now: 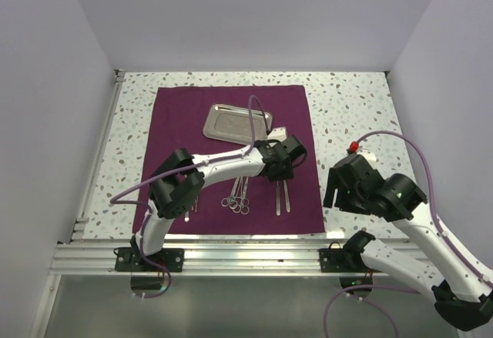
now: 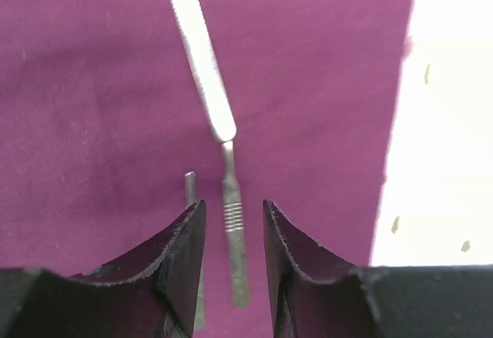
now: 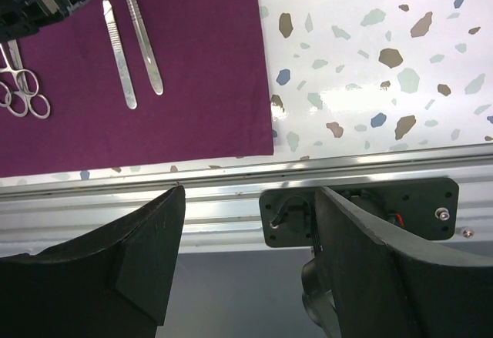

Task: Open and lay out the surgical kit
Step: Place the medical item in the surgical kit, then pick up the medical item from the surgical kit.

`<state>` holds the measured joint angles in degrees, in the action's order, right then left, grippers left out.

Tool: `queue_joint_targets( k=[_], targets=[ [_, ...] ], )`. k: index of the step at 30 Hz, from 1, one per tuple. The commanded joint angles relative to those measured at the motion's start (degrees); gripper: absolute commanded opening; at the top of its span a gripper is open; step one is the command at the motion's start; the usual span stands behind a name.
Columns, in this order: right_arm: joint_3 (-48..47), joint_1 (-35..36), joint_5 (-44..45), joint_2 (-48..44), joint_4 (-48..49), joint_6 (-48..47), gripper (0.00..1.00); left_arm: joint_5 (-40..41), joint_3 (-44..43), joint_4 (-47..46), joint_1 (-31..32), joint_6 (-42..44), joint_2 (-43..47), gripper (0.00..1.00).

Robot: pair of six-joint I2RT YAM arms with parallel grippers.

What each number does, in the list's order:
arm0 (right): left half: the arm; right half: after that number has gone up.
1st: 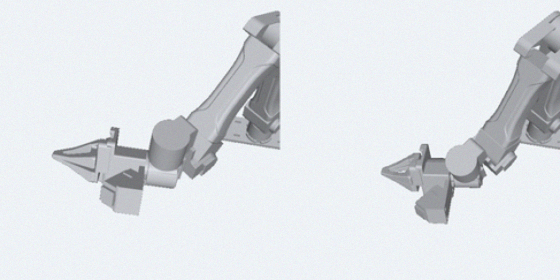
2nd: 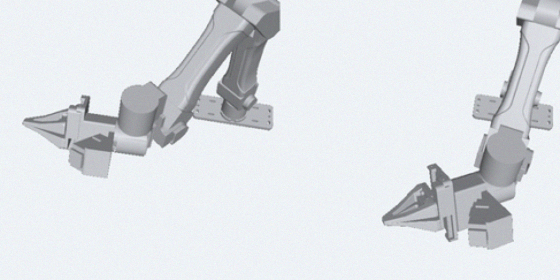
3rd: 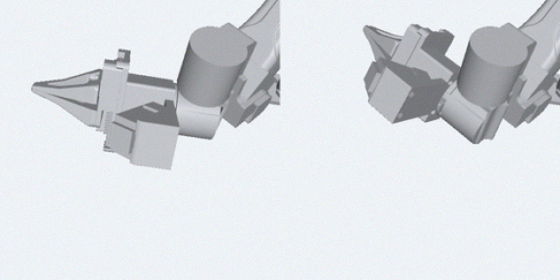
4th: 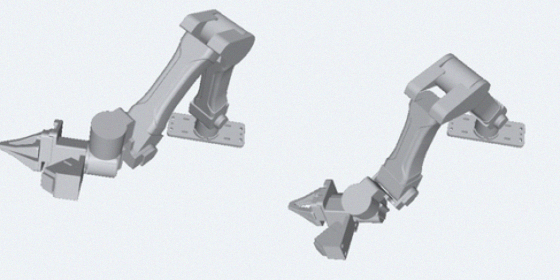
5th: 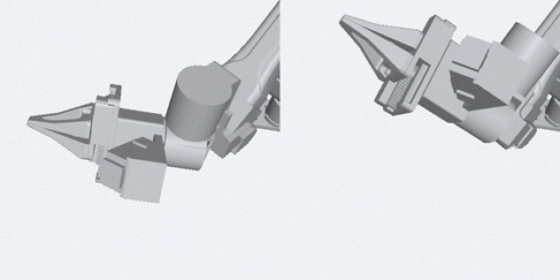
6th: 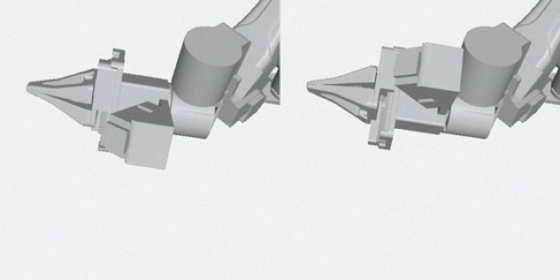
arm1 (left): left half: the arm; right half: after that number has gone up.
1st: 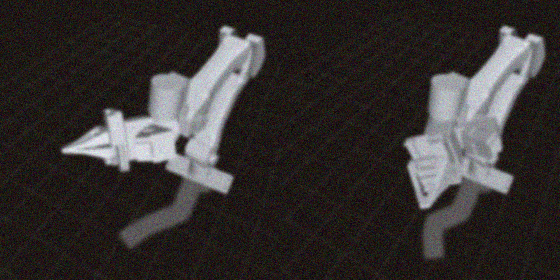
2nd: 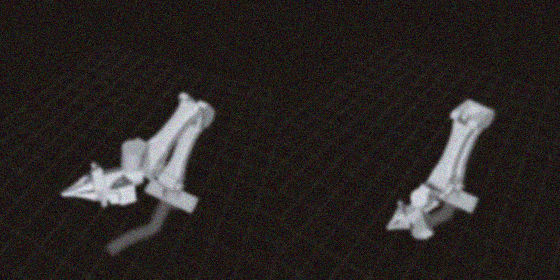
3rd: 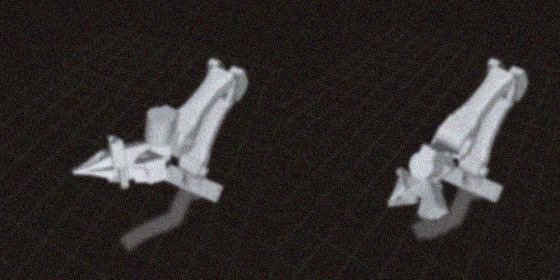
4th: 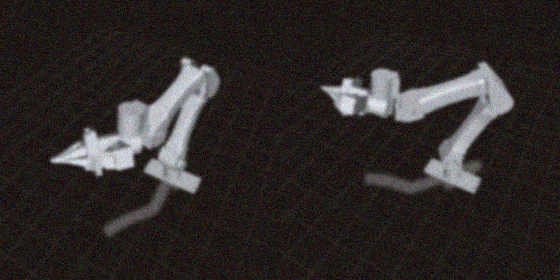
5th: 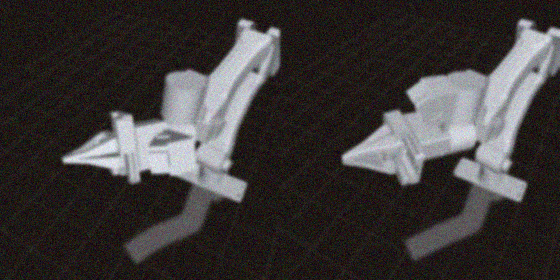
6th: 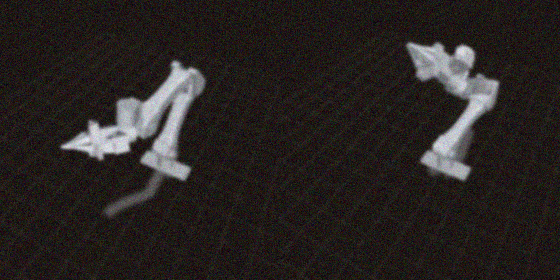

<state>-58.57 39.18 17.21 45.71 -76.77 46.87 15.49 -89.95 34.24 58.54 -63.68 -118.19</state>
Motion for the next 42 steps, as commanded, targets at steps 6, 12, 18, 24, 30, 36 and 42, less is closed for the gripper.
queue_joint_targets(
  k=[6, 12, 18, 24, 30, 36, 42],
  targets=[
    [-1.5, -0.2, 1.2, 0.6, -3.6, 0.1, 0.72, 3.9, -13.7, 3.9, -3.9, 5.8, -3.3, 0.35],
    [-2.8, -0.2, 2.2, 2.5, -3.6, -1.0, 0.73, 2.3, -17.9, 6.4, -7.1, 7.3, -9.4, 0.32],
    [-3.6, -0.2, 3.4, 5.4, -2.9, -2.3, 0.74, 2.0, -19.2, 7.1, -9.0, 8.3, -12.1, 0.33],
    [-3.8, -0.2, 4.0, 8.0, -1.7, -3.3, 0.74, 0.5, -22.2, 6.7, -9.9, 10.8, -15.4, 0.32],
    [-4.3, -0.2, 4.5, 10.3, -0.3, -4.5, 0.75, -0.5, -24.5, 7.0, -9.9, 12.4, -17.2, 0.32],
    [-4.6, -0.4, 4.8, 11.8, 1.1, -5.8, 0.77, -1.5, -26.8, 12.1, -9.4, 13.7, -19.6, 0.33],
    [-4.7, -1.2, 4.4, 11.8, 2.3, -7.3, 0.78, -2.6, -31.8, 20.0, -9.4, 15.8, -25.6, 0.37]
  ],
)
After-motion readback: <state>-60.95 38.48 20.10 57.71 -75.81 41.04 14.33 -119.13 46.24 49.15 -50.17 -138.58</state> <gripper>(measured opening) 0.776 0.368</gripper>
